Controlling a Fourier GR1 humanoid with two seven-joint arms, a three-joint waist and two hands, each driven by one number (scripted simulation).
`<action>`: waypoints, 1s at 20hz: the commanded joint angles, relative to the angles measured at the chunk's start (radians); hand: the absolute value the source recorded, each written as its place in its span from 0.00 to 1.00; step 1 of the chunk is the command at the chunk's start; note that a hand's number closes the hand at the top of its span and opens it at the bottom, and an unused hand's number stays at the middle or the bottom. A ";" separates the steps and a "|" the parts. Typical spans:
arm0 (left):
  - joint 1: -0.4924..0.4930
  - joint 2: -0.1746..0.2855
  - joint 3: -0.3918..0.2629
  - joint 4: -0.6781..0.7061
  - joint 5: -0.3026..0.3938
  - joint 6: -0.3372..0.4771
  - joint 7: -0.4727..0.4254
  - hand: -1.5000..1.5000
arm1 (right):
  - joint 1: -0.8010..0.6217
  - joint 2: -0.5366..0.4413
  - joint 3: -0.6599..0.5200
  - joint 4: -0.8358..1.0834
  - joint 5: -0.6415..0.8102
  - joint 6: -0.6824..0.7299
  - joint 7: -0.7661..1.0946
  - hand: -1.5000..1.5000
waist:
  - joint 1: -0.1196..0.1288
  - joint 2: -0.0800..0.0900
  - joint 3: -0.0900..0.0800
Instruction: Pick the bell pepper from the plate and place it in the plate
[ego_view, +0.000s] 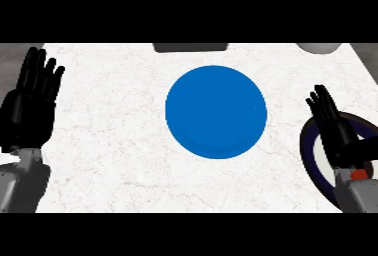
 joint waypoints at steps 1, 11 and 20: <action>0.047 -0.007 -0.050 -0.033 -0.062 -0.012 -0.006 0.50 | 0.021 0.011 -0.017 -0.050 0.002 -0.014 0.043 1.00 | 0.012 0.020 -0.021; 0.289 0.025 -0.151 0.153 -0.132 -0.182 -0.170 0.50 | 0.107 0.022 -0.020 -0.084 0.282 -0.384 -0.038 0.00 | 0.006 0.020 -0.021; 0.239 0.003 -0.117 0.216 -0.165 -0.210 -0.203 0.50 | 0.382 0.018 0.007 -0.342 0.465 -0.524 -0.060 0.00 | 0.005 0.019 -0.022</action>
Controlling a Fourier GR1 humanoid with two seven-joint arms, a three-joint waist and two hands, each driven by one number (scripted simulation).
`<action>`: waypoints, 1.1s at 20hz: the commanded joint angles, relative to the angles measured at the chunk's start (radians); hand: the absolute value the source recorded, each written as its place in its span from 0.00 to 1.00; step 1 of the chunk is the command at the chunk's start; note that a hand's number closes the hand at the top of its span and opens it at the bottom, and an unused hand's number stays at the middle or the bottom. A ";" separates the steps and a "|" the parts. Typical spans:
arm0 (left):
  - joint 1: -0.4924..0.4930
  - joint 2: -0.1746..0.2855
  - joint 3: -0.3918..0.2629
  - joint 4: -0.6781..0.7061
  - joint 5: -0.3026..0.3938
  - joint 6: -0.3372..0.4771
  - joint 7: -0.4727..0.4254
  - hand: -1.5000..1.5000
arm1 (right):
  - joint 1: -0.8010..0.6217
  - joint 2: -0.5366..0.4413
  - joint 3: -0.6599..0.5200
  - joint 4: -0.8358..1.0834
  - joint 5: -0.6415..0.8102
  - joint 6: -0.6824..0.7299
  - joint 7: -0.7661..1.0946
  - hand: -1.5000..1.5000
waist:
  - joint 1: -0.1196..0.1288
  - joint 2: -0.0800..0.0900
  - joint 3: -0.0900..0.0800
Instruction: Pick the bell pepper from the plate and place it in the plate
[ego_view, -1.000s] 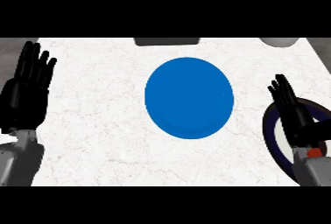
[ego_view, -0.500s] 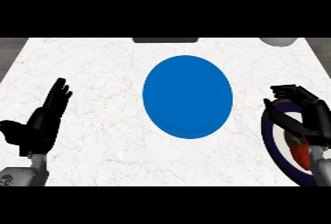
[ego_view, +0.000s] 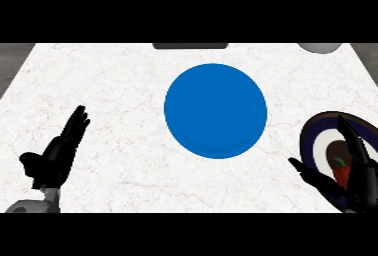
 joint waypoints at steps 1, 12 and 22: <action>-0.020 -0.013 0.012 0.055 -0.014 -0.021 -0.033 0.50 | 0.150 -0.017 -0.018 -0.126 0.075 -0.077 0.011 0.00 | -0.003 0.000 0.000; -0.006 0.003 0.025 -0.003 -0.009 -0.028 0.018 0.50 | 0.360 -0.371 -0.052 -0.371 0.285 0.122 0.581 0.00 | 0.009 0.001 -0.003; -0.028 -0.036 0.041 0.093 -0.040 -0.059 -0.058 0.50 | 0.263 -0.351 0.012 -0.393 0.380 0.329 0.906 0.00 | 0.014 0.003 0.000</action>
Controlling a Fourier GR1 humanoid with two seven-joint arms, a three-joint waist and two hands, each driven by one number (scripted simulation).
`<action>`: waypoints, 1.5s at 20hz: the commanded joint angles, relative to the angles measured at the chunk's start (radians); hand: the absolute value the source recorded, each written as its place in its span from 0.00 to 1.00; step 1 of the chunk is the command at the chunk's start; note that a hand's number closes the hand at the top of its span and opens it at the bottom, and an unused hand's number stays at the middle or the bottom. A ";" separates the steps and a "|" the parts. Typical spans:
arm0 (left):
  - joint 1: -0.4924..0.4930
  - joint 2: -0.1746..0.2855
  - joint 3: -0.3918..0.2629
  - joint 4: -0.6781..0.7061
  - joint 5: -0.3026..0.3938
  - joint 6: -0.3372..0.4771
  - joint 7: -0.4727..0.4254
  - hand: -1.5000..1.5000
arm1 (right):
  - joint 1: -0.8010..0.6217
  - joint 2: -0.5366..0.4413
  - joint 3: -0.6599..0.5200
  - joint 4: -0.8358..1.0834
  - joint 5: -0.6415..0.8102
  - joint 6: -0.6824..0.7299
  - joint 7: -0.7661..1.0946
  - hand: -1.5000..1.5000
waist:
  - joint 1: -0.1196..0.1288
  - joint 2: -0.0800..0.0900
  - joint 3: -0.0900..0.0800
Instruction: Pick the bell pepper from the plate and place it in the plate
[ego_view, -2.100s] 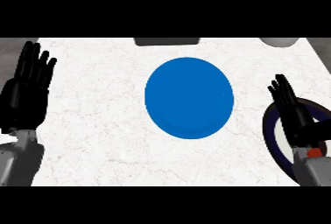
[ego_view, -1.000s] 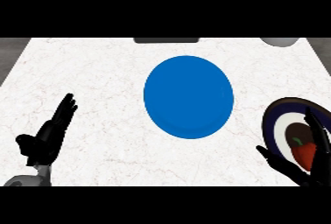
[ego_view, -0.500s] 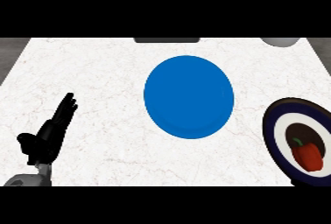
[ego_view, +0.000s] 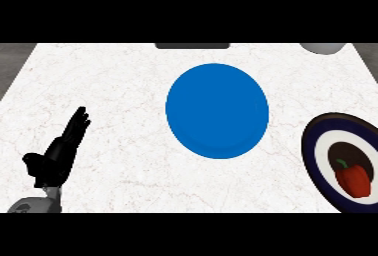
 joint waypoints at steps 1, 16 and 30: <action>-0.022 -0.016 0.003 0.017 -0.016 0.001 0.013 0.50 | -0.040 -0.025 0.008 -0.080 0.047 0.112 0.203 0.00 | 0.001 0.000 0.000; 0.017 -0.059 0.058 0.047 -0.072 -0.041 -0.058 0.50 | -0.210 0.143 -0.054 0.249 0.135 0.306 0.101 0.00 | 0.002 -0.001 0.002; 0.011 -0.054 0.112 -0.018 -0.077 -0.096 0.026 0.50 | -0.261 0.262 -0.051 0.470 0.280 0.345 -0.071 1.00 | 0.001 -0.001 0.002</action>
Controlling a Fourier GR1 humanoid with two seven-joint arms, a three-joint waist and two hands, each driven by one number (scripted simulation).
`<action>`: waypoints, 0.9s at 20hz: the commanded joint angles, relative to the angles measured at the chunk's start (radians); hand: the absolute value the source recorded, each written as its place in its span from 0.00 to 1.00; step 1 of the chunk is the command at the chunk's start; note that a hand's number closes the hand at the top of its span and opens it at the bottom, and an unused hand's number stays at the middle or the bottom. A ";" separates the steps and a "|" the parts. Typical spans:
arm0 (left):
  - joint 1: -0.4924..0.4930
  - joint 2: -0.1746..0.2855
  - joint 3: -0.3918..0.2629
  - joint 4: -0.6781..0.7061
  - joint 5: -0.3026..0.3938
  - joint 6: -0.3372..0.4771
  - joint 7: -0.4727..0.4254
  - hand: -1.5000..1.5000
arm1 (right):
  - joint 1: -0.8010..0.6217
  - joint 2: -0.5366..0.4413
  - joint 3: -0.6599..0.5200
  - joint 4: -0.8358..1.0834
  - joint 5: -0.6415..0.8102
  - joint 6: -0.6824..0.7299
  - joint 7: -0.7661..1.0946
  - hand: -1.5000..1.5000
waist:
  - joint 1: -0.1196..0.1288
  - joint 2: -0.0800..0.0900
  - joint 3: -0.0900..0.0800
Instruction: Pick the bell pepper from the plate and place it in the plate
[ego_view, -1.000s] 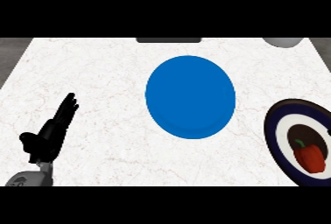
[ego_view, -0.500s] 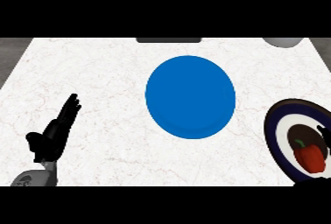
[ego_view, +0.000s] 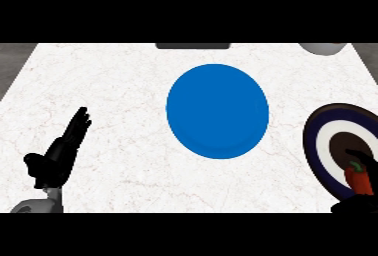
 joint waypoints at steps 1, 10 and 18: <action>0.003 -0.023 -0.006 0.004 -0.016 0.001 0.004 0.50 | -0.028 -0.005 -0.010 0.129 0.003 0.020 -0.153 1.00 | 0.001 0.003 0.005; -0.018 0.005 0.049 0.020 -0.011 -0.045 0.003 0.50 | -0.059 0.072 -0.012 0.153 0.115 -0.076 -0.239 1.00 | 0.000 0.003 0.005; 0.010 -0.020 0.048 0.021 -0.021 -0.033 -0.010 0.50 | 0.247 0.137 -0.025 -0.271 0.196 -0.192 -0.116 1.00 | -0.019 -0.002 0.004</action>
